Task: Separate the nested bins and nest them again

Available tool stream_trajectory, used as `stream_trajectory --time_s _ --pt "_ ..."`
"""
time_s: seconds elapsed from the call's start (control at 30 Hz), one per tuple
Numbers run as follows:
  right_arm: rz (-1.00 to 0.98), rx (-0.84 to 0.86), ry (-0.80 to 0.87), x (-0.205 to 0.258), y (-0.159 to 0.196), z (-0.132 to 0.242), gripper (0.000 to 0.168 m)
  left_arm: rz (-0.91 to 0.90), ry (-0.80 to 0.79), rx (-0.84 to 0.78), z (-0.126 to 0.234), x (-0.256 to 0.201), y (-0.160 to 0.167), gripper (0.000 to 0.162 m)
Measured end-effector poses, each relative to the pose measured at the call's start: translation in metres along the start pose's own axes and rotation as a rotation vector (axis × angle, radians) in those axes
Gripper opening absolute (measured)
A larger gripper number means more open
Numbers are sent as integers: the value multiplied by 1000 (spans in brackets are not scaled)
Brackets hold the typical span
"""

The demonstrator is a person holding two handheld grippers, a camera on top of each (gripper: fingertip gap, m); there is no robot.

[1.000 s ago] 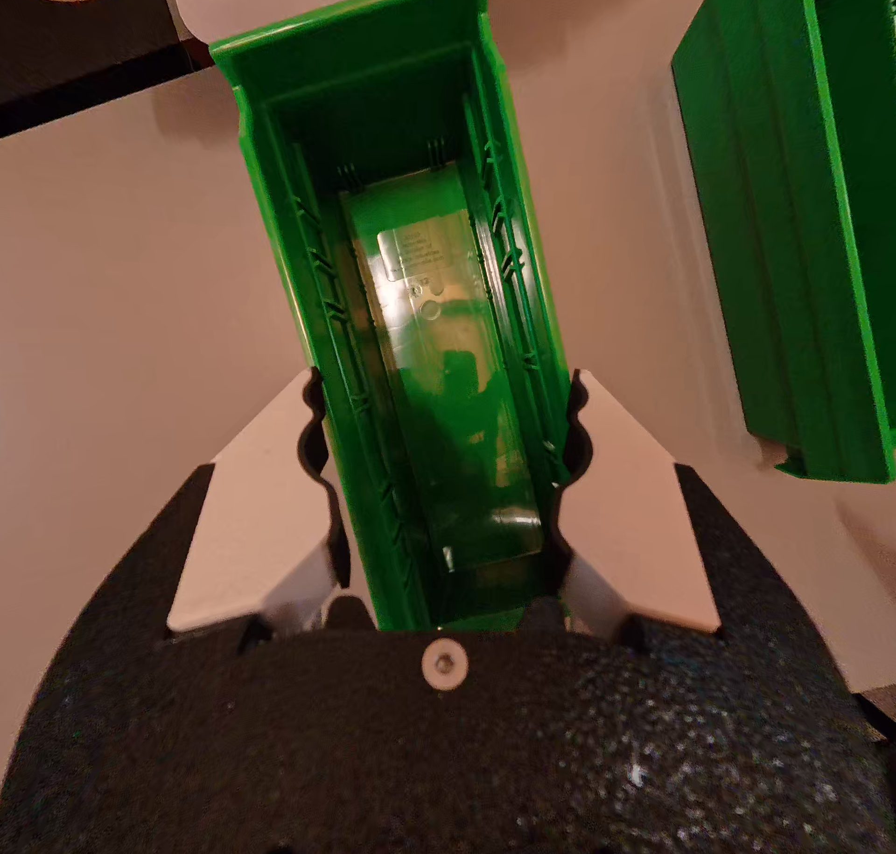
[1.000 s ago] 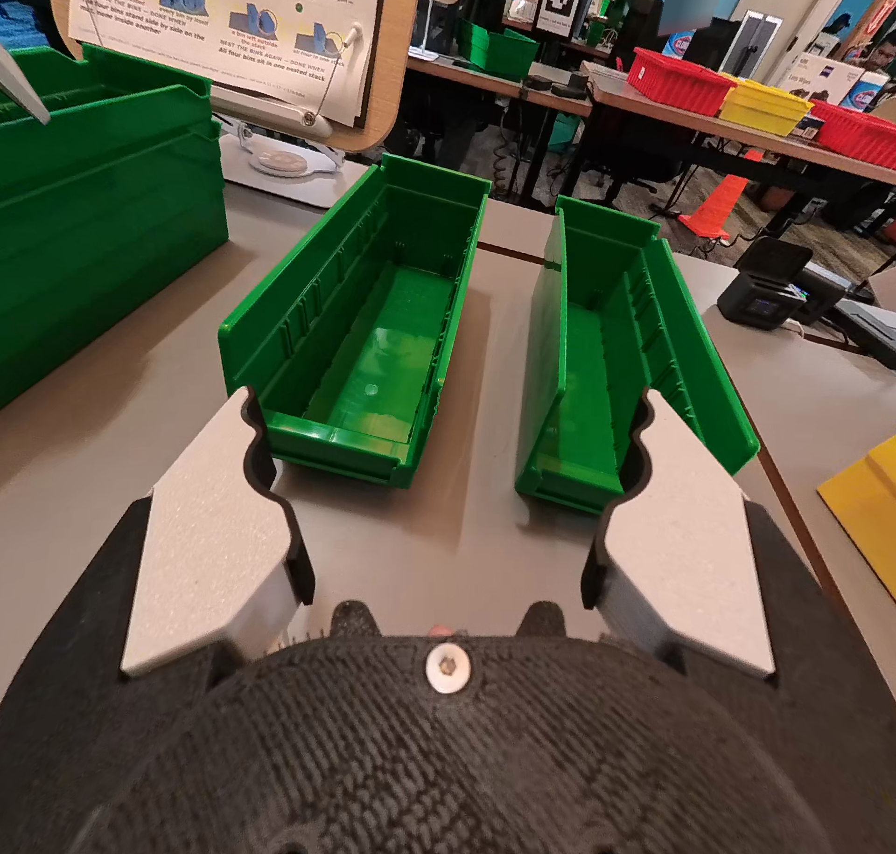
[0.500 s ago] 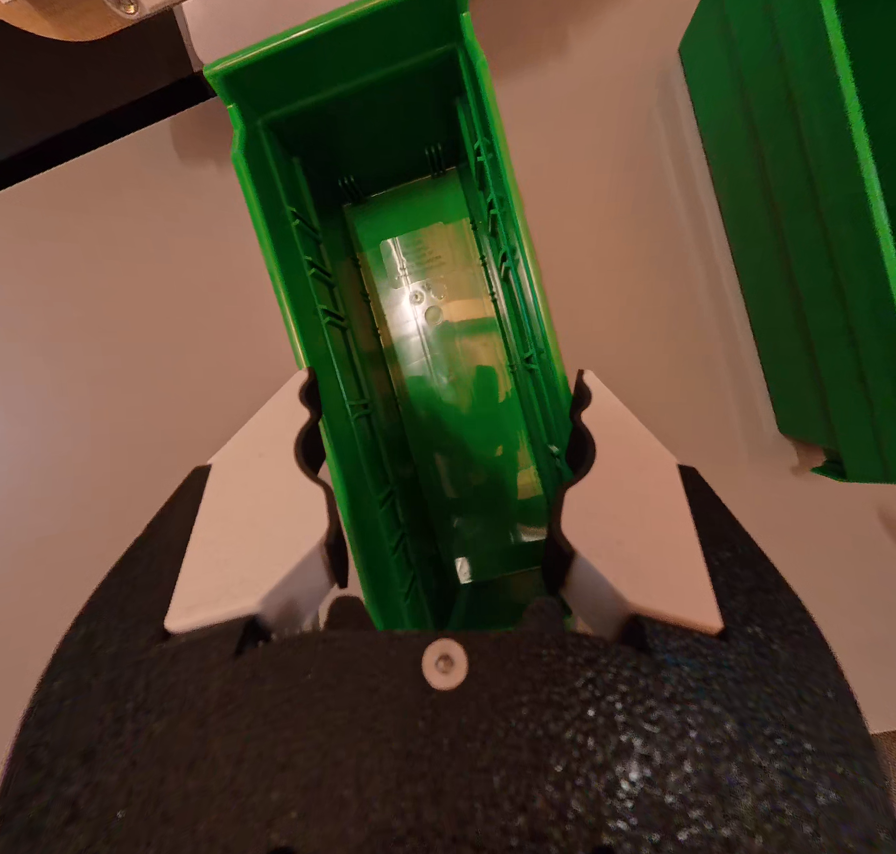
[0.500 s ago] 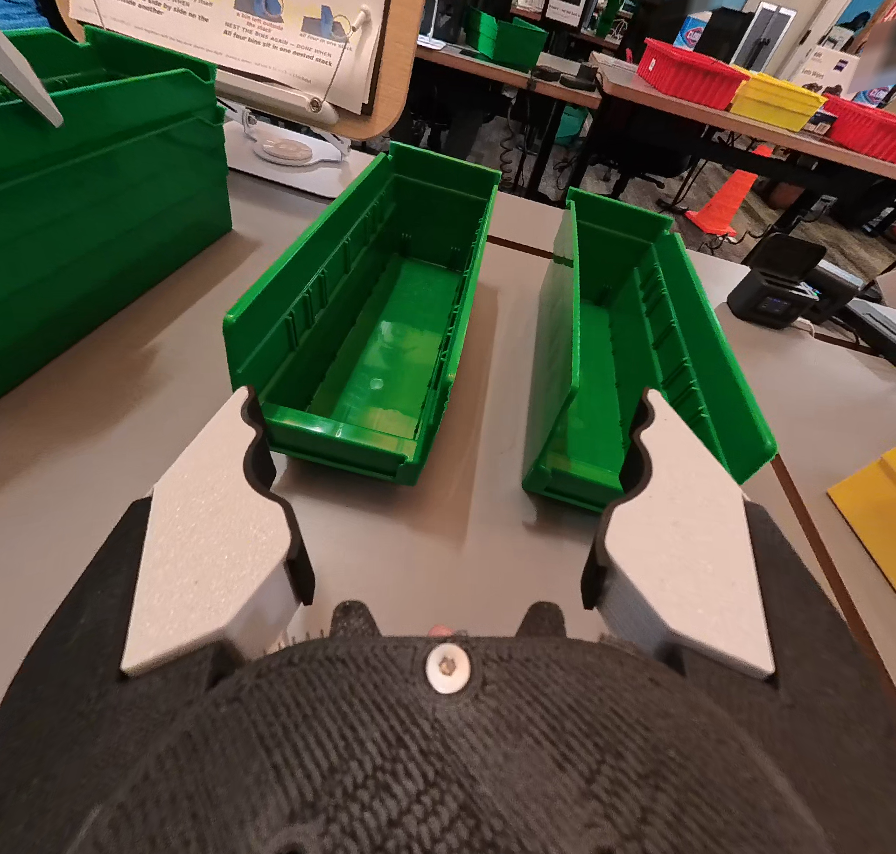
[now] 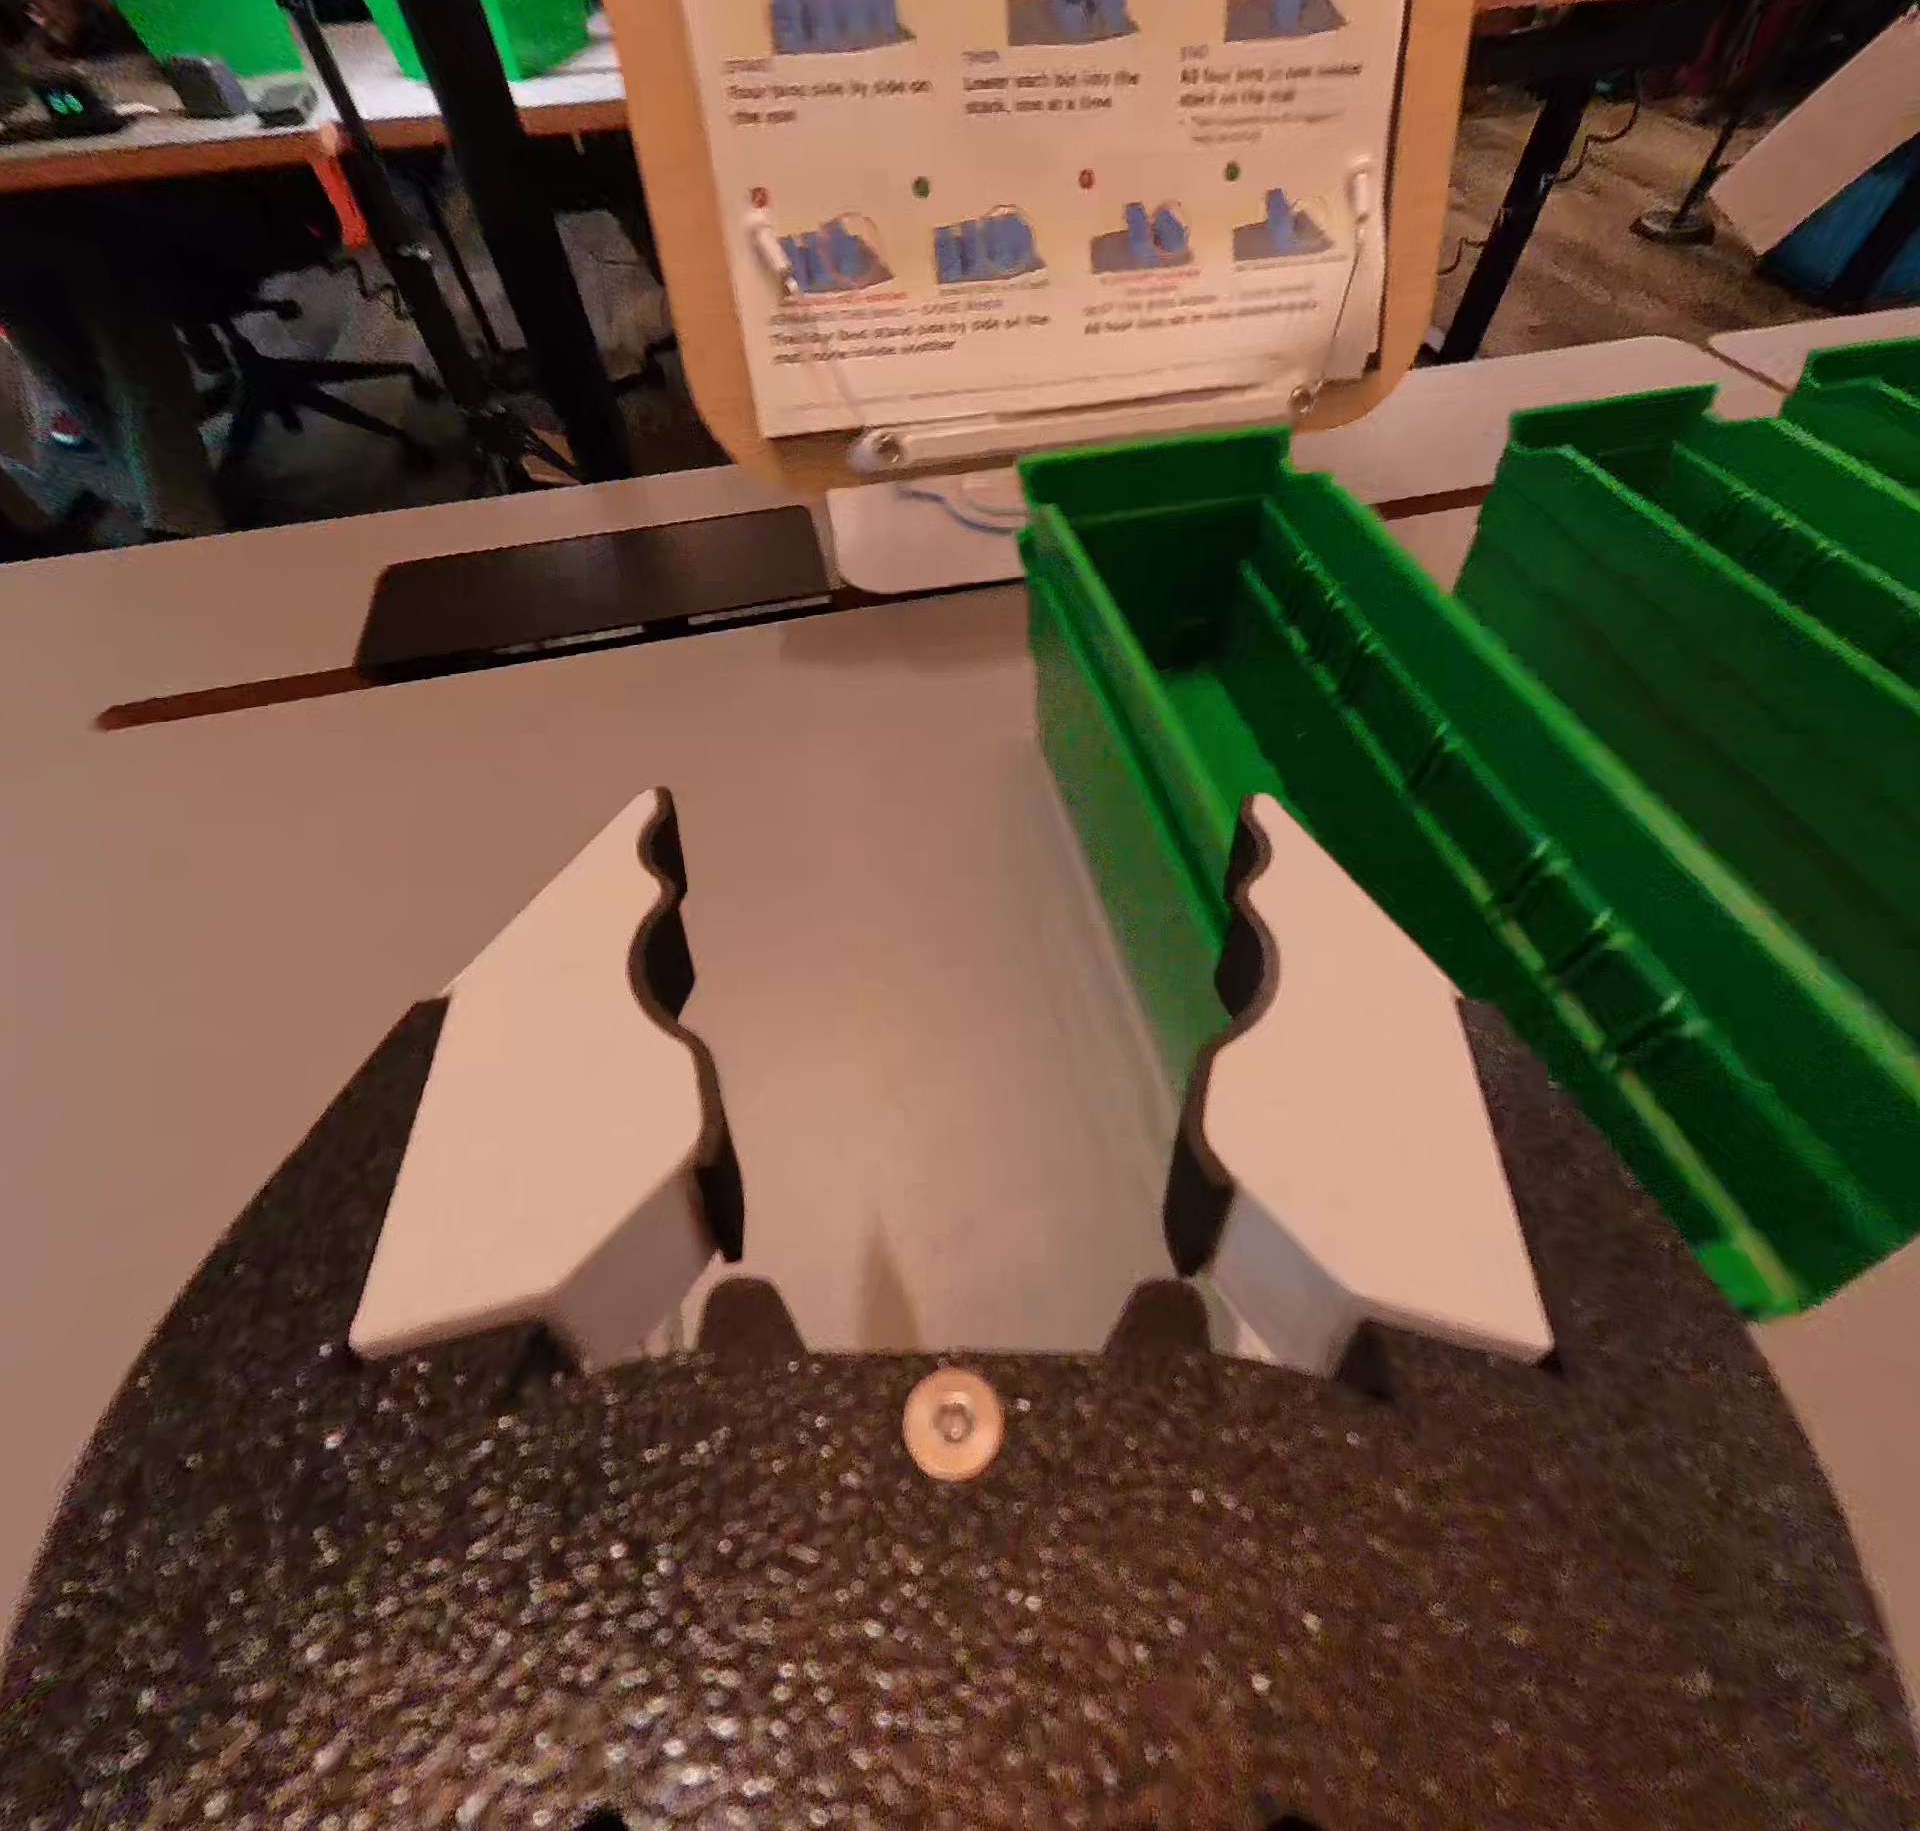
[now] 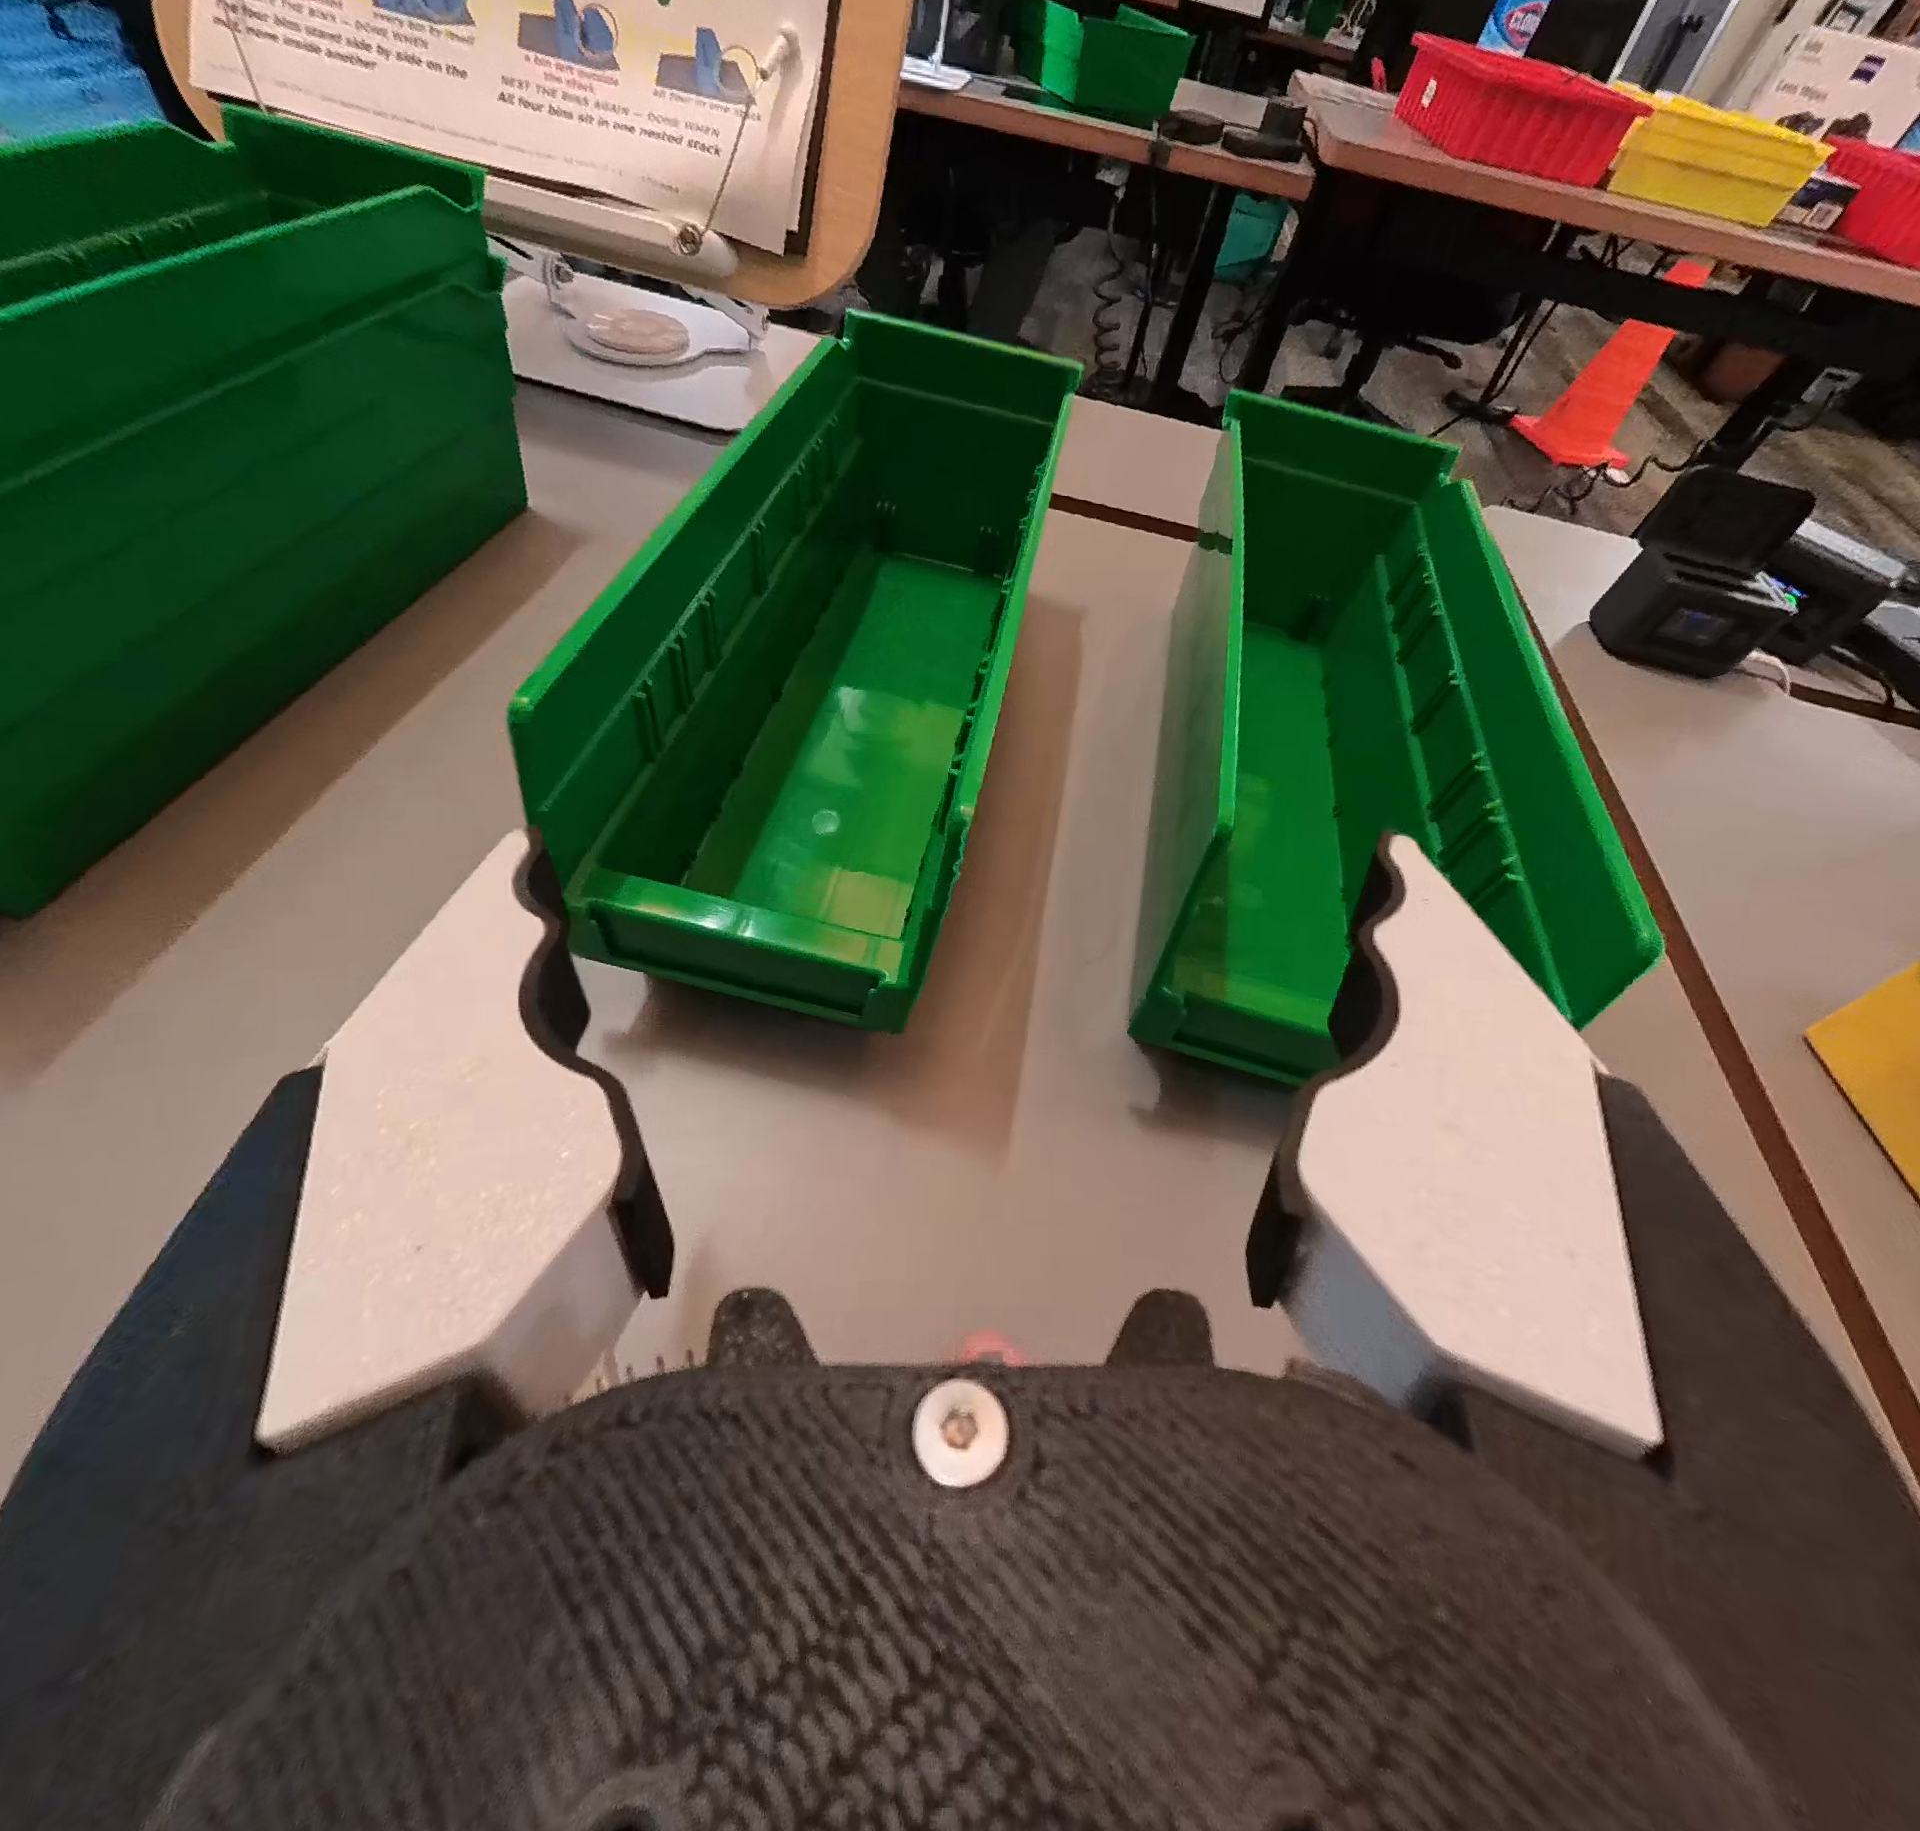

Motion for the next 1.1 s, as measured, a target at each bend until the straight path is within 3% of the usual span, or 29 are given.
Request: stream_trajectory --time_s 0.33,0.63,0.87,1.1 --pt "3 34 -24 17 -29 -9 146 41 87 -9 23 40 83 99" --pt "55 199 2 6 -61 -70 144 106 182 13 22 33 86 98" --pt "1 460 -44 4 -46 -126 133 62 210 27 21 26 97 98" --pt "-129 560 -145 21 -34 -152 130 98 247 56 16 26 106 98"
Point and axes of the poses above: each gripper's, where its closed fingertips meet, z back along the fingers, y out of its underside, x = y × z across the jaws, the point moved 2 cm from there along z, back along the fingers, and after that the axes turned 8 degrees about z, right-handed, at the moved point
